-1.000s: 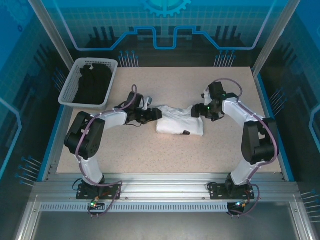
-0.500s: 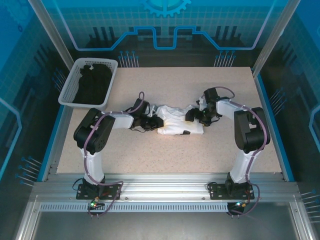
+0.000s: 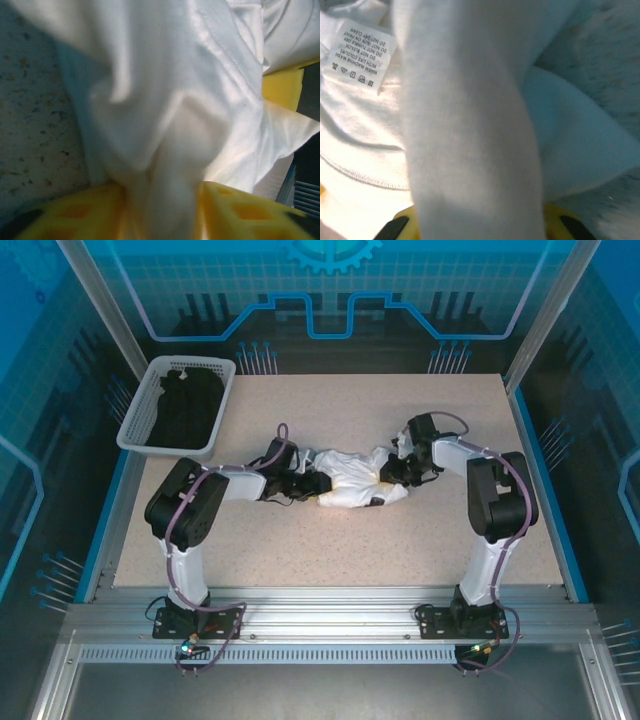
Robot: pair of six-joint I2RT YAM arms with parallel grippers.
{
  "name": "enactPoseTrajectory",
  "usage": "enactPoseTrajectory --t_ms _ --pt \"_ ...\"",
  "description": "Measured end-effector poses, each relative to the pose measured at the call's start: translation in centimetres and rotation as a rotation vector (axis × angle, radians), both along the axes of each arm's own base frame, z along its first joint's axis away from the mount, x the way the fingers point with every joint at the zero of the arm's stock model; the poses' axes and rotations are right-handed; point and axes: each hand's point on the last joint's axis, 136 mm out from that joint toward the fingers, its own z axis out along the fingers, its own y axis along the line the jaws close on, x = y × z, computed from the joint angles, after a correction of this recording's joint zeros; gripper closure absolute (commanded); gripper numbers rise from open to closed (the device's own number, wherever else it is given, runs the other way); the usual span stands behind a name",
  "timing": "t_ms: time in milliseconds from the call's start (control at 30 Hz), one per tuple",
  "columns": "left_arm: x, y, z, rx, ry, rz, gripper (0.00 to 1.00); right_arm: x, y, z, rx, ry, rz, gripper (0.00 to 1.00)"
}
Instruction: Fold the inside-out t-shirt
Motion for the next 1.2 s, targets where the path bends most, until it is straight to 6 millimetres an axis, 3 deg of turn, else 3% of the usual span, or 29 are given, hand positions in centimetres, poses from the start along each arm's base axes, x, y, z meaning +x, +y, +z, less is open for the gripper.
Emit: enactPoseTrajectory --t_ms 100,200,333,433,533,667,767,867,1000,1067,1100,1200 --pt "-0.1 1.7 0.2 0.023 0.003 0.04 0.45 1.8 -2.5 1.3 -0.113 -0.052 0.001 0.94" --pt "-0.4 4.5 0.3 0.065 0.014 0.105 0.44 4.2 -6.7 3.8 -0.256 -0.11 -0.029 0.94" --pt "-1.1 6.3 2.0 0.105 -0.018 0.14 0.44 8.4 -14.3 8.2 -0.481 -0.202 -0.102 0.95" --pt "-1.5 6.6 3.7 0.102 -0.057 0.142 0.44 10.7 -20.2 10.0 -0.664 -0.224 -0.146 0.93" --pt "-1.9 6.9 4.3 0.108 -0.076 0.141 0.43 12.2 -25.5 10.0 -0.829 -0.19 -0.166 0.88" --pt "-2.6 7.2 3.6 0.126 -0.047 0.14 0.43 13.8 -31.0 8.3 -1.012 -0.118 -0.172 0.6" --pt "-2.9 7.3 3.3 0.138 -0.034 0.139 0.43 15.0 -33.8 7.0 -1.121 -0.074 -0.182 0.44" --pt "-3.1 7.5 3.3 0.148 -0.028 0.142 0.42 15.5 -34.7 6.5 -1.187 -0.054 -0.186 0.39" --pt "-3.1 8.1 4.6 0.169 -0.066 0.154 0.4 15.1 -33.3 7.6 -1.205 -0.079 -0.191 0.34" --pt "-2.9 8.5 5.8 0.18 -0.114 0.17 0.37 13.6 -31.2 8.7 -1.172 -0.111 -0.186 0.31" --pt "-2.8 8.7 6.4 0.185 -0.135 0.18 0.36 12.7 -30.0 9.4 -1.147 -0.133 -0.183 0.25" --pt "-2.6 10.3 8.4 0.216 -0.224 0.226 0.27 9.1 -24.8 13.1 -1.034 -0.286 -0.191 0.13"
